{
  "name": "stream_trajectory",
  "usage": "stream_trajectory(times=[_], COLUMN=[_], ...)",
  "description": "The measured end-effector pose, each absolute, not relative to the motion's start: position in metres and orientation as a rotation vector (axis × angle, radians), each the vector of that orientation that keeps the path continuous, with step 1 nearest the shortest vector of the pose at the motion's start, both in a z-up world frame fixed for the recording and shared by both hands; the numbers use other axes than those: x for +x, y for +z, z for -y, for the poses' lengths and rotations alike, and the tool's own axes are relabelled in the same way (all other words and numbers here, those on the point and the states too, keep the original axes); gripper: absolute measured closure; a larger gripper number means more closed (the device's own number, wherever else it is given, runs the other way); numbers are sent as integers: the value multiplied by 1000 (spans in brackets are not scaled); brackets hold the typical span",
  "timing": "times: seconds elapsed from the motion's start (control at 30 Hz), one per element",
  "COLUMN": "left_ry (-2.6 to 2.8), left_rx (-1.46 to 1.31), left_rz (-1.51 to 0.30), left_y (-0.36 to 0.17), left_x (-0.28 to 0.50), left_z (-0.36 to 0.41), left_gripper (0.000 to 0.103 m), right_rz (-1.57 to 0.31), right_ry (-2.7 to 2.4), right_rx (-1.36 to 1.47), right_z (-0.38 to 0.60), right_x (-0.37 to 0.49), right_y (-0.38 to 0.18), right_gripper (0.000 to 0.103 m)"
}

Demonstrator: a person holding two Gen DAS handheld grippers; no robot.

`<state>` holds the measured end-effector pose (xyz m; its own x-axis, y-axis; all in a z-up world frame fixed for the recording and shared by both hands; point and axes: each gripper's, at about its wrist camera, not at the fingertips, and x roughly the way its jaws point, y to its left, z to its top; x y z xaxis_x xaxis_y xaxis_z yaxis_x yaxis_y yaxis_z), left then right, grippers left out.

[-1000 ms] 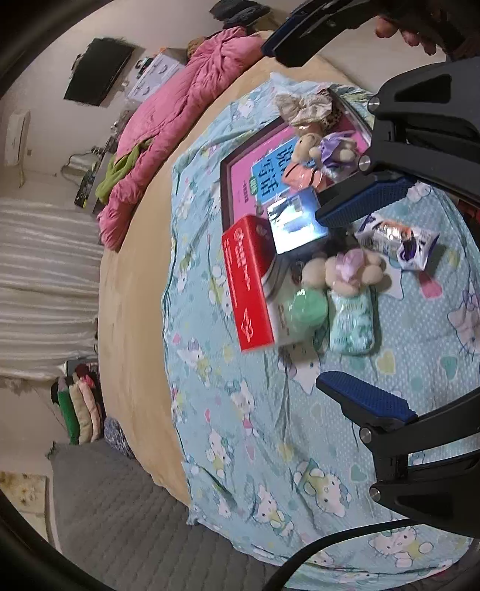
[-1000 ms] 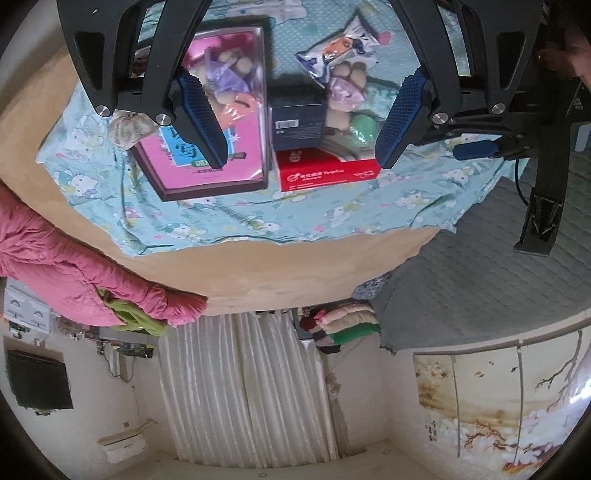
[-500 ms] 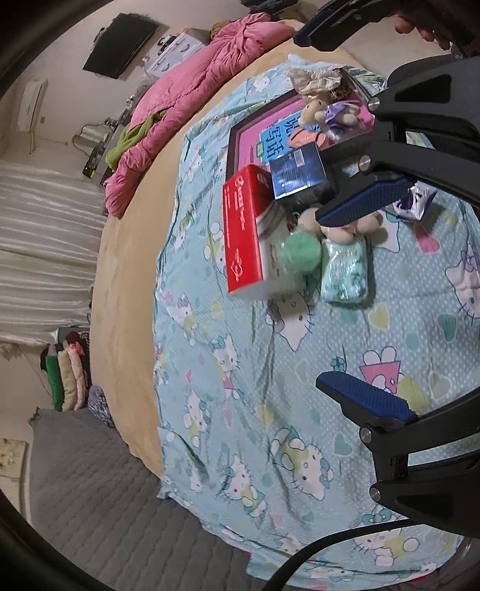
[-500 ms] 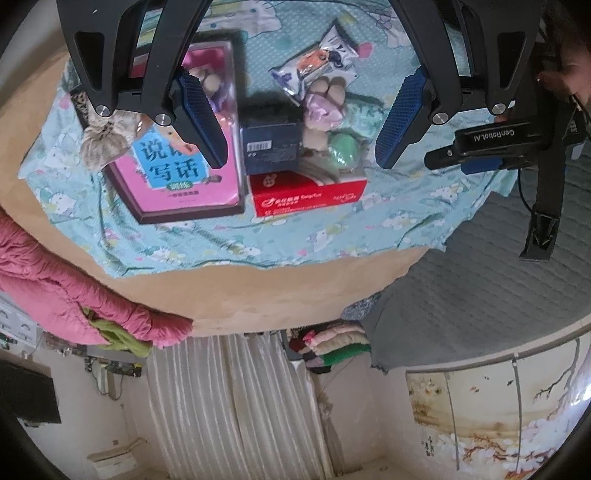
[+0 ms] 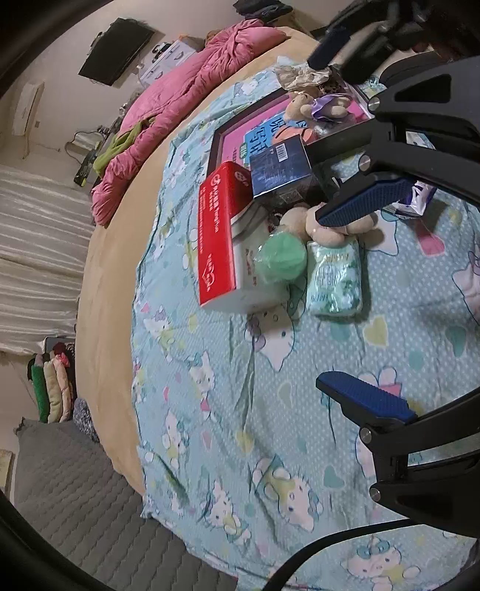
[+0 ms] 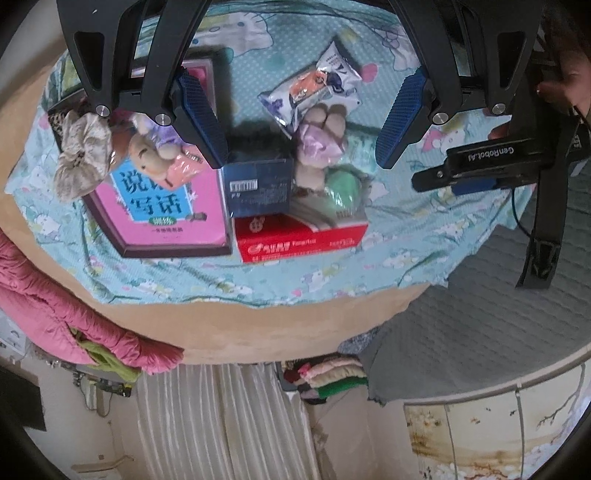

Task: Organize soft objects
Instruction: 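Move both open tools back toward the remaining pile of items, then grasp the bagged green ball with the left tool while the right tool grasps the snack wrapper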

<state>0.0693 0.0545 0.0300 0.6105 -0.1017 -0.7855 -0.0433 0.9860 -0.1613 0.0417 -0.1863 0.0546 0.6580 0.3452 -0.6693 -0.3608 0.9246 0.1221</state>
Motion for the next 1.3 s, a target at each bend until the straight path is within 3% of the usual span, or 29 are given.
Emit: stream_trajectory(times=[1.03,1.3], left_ry=[-133,-145], left_rx=[-256,-324], left_rz=[-998,-1030], left_y=[-24,-36], left_x=[156,160], left_z=[-30,-42], left_gripper=[23,35], right_rz=[-1024,-1160], right_ry=[363,284], right_rx=[-6,73], right_z=[161,163], right_x=[76,92], right_y=[-39,-65], right_gripper=[20,20])
